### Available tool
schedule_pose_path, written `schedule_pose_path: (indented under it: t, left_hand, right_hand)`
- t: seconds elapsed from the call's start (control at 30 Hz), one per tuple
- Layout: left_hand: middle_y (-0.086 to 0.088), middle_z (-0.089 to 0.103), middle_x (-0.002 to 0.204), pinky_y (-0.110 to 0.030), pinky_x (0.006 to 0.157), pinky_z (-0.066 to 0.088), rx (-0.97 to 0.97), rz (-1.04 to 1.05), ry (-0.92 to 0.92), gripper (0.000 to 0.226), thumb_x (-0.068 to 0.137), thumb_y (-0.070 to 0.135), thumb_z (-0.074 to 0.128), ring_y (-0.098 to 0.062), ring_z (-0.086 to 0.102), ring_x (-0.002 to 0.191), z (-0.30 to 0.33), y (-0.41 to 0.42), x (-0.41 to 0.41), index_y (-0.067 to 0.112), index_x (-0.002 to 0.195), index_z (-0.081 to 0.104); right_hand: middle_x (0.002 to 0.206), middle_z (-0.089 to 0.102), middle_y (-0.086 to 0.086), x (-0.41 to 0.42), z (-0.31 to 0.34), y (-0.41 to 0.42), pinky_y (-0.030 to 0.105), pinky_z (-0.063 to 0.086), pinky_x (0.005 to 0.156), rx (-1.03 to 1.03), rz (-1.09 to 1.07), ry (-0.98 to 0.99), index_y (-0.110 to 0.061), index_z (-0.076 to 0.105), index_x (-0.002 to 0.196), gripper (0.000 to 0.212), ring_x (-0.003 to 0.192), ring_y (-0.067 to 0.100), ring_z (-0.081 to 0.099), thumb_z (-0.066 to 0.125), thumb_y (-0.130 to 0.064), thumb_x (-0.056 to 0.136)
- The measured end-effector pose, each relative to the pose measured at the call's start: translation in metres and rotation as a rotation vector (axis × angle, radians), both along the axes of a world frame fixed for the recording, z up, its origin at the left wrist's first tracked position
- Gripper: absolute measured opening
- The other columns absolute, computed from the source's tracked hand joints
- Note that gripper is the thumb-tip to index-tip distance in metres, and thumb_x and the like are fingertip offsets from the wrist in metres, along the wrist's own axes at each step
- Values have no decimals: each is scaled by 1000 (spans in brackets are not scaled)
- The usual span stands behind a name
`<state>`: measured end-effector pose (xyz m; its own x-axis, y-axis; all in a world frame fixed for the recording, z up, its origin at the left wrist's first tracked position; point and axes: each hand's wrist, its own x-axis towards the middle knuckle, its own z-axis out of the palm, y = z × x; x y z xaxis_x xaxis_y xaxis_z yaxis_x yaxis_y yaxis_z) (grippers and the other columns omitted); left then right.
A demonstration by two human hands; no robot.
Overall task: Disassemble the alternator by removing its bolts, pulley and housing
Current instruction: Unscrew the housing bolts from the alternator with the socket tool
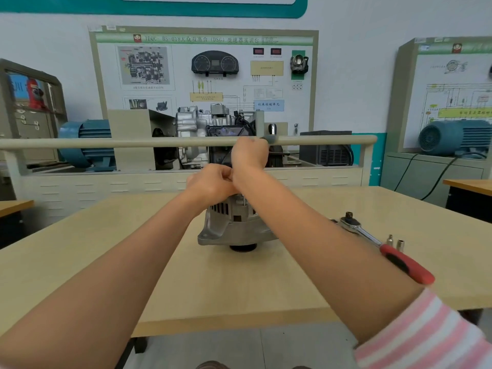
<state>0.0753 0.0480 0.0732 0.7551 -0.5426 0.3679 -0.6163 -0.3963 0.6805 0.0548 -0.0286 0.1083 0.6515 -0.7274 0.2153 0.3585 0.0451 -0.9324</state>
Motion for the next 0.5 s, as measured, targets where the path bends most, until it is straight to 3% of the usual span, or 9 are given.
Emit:
schedule_pose_path:
  t: [0.07, 0.13, 0.23, 0.33, 0.4, 0.5]
  left_hand:
    - [-6, 63, 79, -42, 93, 44, 34, 20, -40, 19, 87, 17, 61, -32, 61, 93, 0, 0, -1, 21, 69, 56]
    - [-8, 70, 92, -47, 101, 42, 40, -11, -21, 12, 87, 20, 62, -30, 62, 101, 0, 2, -2, 22, 74, 60]
    - [-6, 73, 99, -46, 107, 39, -19, -132, 70, 5, 84, 18, 70, -25, 63, 108, 1, 7, 0, 22, 81, 71]
    - [-12, 73, 102, -46, 108, 39, -37, -167, 100, 16, 82, 21, 73, -27, 63, 109, 4, 9, 3, 8, 91, 76]
    - [-6, 74, 93, -47, 112, 31, -32, -149, 93, 14, 80, 27, 76, -26, 63, 109, 3, 7, 3, 13, 84, 77]
    - [5, 72, 81, -46, 112, 31, -65, -93, 77, 13, 73, 32, 80, -20, 62, 107, 1, 2, 1, 23, 70, 72]
  right_hand:
    - [108, 54, 20, 3, 1, 8, 31, 45, 64, 29, -99, -43, 2, 30, 136, 41, 84, 28, 57, 39, -8, 97]
    - [92, 55, 13, 3, 7, 7, 26, 41, 53, 99, -7, -30, -1, 37, 130, 34, 66, 19, 52, 39, -10, 97]
    - [67, 45, 3, 2, 14, 0, 19, 27, 34, 151, 139, 72, -9, 48, 103, 18, 45, 11, 38, 32, -13, 97]
    - [56, 40, 0, 1, 16, -7, 13, 17, 29, 157, 221, 150, -9, 43, 73, 27, 33, 9, 25, 31, -15, 96]
    - [48, 37, -2, -1, 19, -15, 14, 14, 30, 143, 313, 228, -9, 41, 66, 32, 26, 8, 19, 31, -15, 96]
    - [38, 36, -4, -4, 19, -14, 14, 16, 30, 150, 357, 209, -10, 45, 75, 28, 25, 7, 21, 30, -13, 98]
